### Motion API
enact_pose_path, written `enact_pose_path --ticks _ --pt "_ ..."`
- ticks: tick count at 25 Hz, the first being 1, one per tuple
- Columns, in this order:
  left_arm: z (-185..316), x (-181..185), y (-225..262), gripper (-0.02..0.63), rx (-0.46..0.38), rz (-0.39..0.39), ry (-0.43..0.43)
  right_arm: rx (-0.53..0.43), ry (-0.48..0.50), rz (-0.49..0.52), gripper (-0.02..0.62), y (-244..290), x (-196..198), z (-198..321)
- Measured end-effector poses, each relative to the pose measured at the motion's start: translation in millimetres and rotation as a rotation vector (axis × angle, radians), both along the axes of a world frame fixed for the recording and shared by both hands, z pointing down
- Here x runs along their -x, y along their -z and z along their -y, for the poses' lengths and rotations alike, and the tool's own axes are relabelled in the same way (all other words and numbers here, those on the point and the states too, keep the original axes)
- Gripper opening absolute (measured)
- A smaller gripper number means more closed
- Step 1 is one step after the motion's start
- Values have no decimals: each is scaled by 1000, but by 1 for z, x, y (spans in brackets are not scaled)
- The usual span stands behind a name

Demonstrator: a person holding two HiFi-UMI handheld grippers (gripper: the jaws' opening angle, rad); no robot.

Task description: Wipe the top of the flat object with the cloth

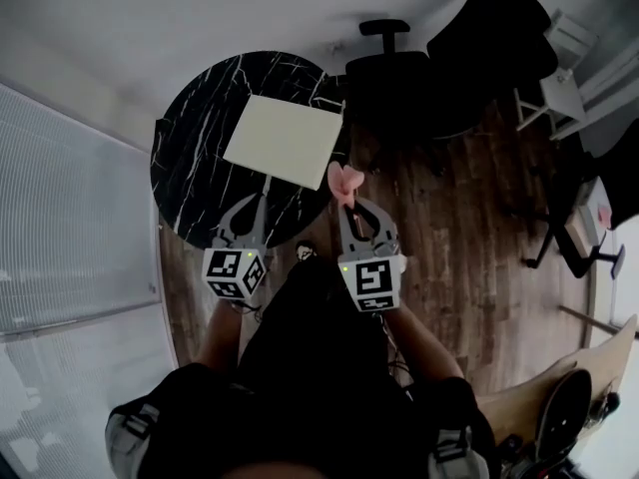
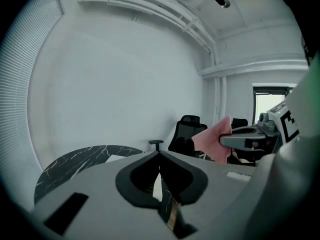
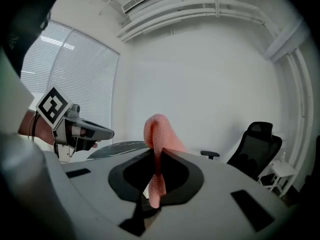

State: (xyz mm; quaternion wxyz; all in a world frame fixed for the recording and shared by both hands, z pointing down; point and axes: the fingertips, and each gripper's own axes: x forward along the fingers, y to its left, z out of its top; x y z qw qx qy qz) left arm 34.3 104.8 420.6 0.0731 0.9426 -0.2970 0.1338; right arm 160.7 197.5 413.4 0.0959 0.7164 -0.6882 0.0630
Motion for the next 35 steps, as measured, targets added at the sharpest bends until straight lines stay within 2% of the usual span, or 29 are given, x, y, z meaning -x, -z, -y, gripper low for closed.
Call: enact_pose_path --ticks 6,10,14,19,24,29,35 --pt "58 -13 -21 0 47 1 -12 61 34 -48 14 -11 -10 57" --pt "102 -27 -31 0 47 40 -67 128 34 -97 15 -16 -25 96" --pt "150 -32 -28 0 57 31 -91 165 16 -178 15 -11 -38 141" --pt "178 -44 -33 0 64 36 -149 207 40 -229 15 -11 -42 184" --pt "194 -46 -59 0 149 45 -104 294 92 -219 15 -38 -53 210" --pt "207 -56 -95 0 202 108 -67 389 127 -151 15 -82 -79 230" --pt "217 -73 -138 0 331 138 3 456 200 -187 15 -131 -109 255"
